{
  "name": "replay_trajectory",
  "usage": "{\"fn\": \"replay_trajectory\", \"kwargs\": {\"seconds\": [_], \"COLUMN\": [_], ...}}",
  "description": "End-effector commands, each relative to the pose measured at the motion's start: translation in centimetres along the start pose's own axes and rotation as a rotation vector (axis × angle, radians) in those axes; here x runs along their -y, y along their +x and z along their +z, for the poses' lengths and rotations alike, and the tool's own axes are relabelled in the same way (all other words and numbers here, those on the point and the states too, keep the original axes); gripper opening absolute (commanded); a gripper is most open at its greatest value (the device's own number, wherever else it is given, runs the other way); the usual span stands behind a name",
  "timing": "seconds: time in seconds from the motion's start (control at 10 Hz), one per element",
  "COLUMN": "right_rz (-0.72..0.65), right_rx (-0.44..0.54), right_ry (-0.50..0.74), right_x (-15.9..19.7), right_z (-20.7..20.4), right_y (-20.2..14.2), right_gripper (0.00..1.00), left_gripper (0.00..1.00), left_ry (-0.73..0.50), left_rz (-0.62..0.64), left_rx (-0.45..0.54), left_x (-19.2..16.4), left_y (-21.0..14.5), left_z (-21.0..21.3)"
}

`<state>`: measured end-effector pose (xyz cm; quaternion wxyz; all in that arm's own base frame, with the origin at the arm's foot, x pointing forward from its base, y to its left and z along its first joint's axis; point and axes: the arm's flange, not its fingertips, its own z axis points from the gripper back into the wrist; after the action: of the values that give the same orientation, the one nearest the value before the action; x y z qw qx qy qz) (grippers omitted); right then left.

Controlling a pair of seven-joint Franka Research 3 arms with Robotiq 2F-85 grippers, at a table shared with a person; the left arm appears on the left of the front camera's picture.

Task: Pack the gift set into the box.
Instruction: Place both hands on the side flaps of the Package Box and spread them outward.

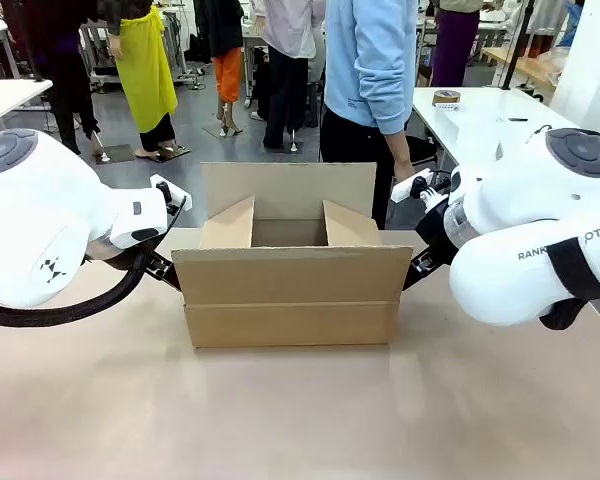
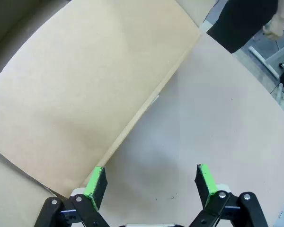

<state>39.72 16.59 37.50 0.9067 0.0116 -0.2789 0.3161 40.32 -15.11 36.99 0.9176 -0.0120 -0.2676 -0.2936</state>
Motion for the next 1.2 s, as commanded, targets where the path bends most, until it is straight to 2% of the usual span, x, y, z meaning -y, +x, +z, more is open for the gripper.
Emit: {"fn": "replay_trajectory", "kwargs": {"seconds": [0.0,1.1], "right_rz": [0.0,0.0], "right_rx": [0.0,0.0], "right_ry": [0.0,0.0], "right_x": [0.0,0.0], "right_z": [0.0,0.0], "right_y": [0.0,0.0], "right_gripper": [1.0,1.0], "left_gripper": [1.0,1.0], "left_ry": [0.0,0.0], "left_rz": [0.0,0.0], "left_rx": [0.0,0.0], "left_x": [0.01,0.01], "left_y": [0.01,0.01], "left_z": [0.02,0.02]}}
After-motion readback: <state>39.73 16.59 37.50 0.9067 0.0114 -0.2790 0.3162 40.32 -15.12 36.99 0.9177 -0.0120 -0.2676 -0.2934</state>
